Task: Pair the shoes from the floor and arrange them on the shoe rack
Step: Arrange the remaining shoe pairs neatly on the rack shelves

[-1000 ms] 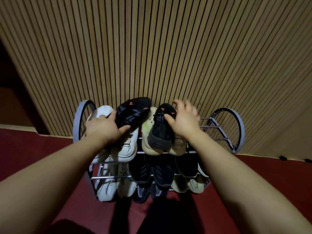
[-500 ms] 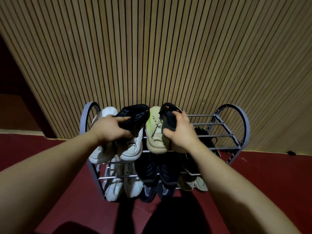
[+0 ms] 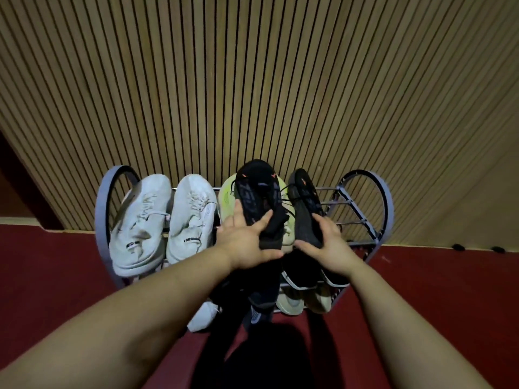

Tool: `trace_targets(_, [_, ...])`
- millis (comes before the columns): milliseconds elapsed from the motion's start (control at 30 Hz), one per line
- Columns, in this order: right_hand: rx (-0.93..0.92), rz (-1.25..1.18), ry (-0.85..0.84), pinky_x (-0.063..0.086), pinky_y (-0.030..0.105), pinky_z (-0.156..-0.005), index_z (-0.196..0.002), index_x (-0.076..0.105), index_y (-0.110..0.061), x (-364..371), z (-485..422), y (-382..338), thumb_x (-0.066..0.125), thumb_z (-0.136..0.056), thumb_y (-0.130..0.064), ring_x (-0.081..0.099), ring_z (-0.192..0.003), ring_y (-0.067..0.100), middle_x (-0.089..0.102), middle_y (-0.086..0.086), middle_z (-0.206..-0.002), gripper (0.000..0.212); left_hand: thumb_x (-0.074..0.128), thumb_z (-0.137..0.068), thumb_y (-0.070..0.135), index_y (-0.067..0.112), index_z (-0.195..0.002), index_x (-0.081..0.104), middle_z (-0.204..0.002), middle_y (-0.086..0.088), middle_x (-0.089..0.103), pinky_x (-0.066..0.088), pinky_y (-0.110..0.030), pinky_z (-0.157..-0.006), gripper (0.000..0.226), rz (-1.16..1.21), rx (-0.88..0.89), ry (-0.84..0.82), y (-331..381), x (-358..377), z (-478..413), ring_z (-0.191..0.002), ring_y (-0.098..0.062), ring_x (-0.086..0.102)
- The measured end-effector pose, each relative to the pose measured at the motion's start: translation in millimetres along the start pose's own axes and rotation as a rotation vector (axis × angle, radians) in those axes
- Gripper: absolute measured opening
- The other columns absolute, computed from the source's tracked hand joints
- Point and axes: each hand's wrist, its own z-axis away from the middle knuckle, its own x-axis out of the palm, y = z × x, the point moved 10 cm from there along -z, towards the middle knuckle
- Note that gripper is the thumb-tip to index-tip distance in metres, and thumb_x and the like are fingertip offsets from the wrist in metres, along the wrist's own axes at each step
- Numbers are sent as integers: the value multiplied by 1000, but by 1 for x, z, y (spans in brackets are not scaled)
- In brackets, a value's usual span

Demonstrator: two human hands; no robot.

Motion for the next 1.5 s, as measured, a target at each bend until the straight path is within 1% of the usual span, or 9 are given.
trace_targets(133, [-45, 89, 40, 24, 37, -113, -149, 25, -27, -20, -3, 4, 65, -84, -41, 16, -144, 23, 6, -1, -158, 77, 58, -76, 67, 53, -141, -12, -143, -8, -47, 8, -41, -119, 97, 56, 171, 64, 2, -7, -2, -143, -27, -18])
trace_targets(233, [-39, 287, 116, 31, 39, -111, -146, 32, -29, -50, -7, 24, 66, -84, -38, 22, -141, 25, 10, -3, -158, 70, 61, -78, 61, 50, -141, -13, -150, -4, -35, 11, -34, -119, 98, 78, 251, 26, 5, -6, -3, -146, -23, -8])
trace_targets(367, [99, 506, 107, 29, 42, -110, -147, 29, -31, -62, -12, 66, 59, -89, -36, 16, -141, 31, 10, 2, -158, 66, 58, -79, 63, 49, -145, 1, -155, -1, -25, 11, -34, -119, 89, 38, 233, 17, 8, -5, -8, -146, -23, -3])
trace_targets(633, [273, 444, 307, 40, 42, -99, -149, 24, -25, -51, -4, 84, 52, -93, -34, 8, -143, 30, 4, 5, -159, 63, 53, -81, 65, 48, -145, -1, -157, -1, -20, 17, -32, -116, 86, -26, 180, 16, 7, -4, -5, -145, -26, 8])
trace_targets(833, [248, 500, 112, 33, 44, -106, -151, 16, -29, -53, -8, 88, 47, -95, -44, 9, -140, 34, -2, 2, -159, 65, 51, -82, 64, 43, -146, 19, -159, 4, -2, 19, -38, -117, 75, 97, 207, 120, 18, -15, -1, -145, -27, 11])
trace_targets(1000, [240, 511, 36, 25, 44, -111, -151, 10, -30, -52, -9, 88, 44, -96, -44, 6, -142, 36, -5, 1, -159, 67, 54, -83, 59, 39, -145, 29, -158, 11, 5, 16, -40, -118, 70, 301, 316, 200, 85, -17, 10, -146, -27, 6])
trace_targets(1233, [184, 500, -19, 21, 39, -113, -151, 8, -32, -56, -5, 91, 47, -97, -33, 9, -141, 33, -8, 0, -159, 67, 42, -93, 52, 16, -151, 14, -159, -1, 6, 12, -36, -117, 74, -11, 325, 235, 161, 14, -23, -146, -20, -8])
trace_targets(1367, [169, 435, 28, 21, 37, -113, -150, 14, -35, -56, -8, 96, 51, -94, -41, 10, -139, 31, -6, -4, -159, 67, 40, -93, 52, 9, -150, 8, -158, -10, 9, 10, -35, -119, 78, -186, 265, 262, 150, 18, -55, -146, -23, 4])
trace_targets(1500, [142, 408, 86, 24, 35, -112, -149, 19, -34, -57, -8, 98, 51, -93, -42, 13, -138, 29, 0, -5, -159, 65, 42, -93, 53, 10, -150, 14, -158, -6, 13, 12, -30, -117, 77, -190, 395, 217, 164, 23, -60, -145, -18, 11])
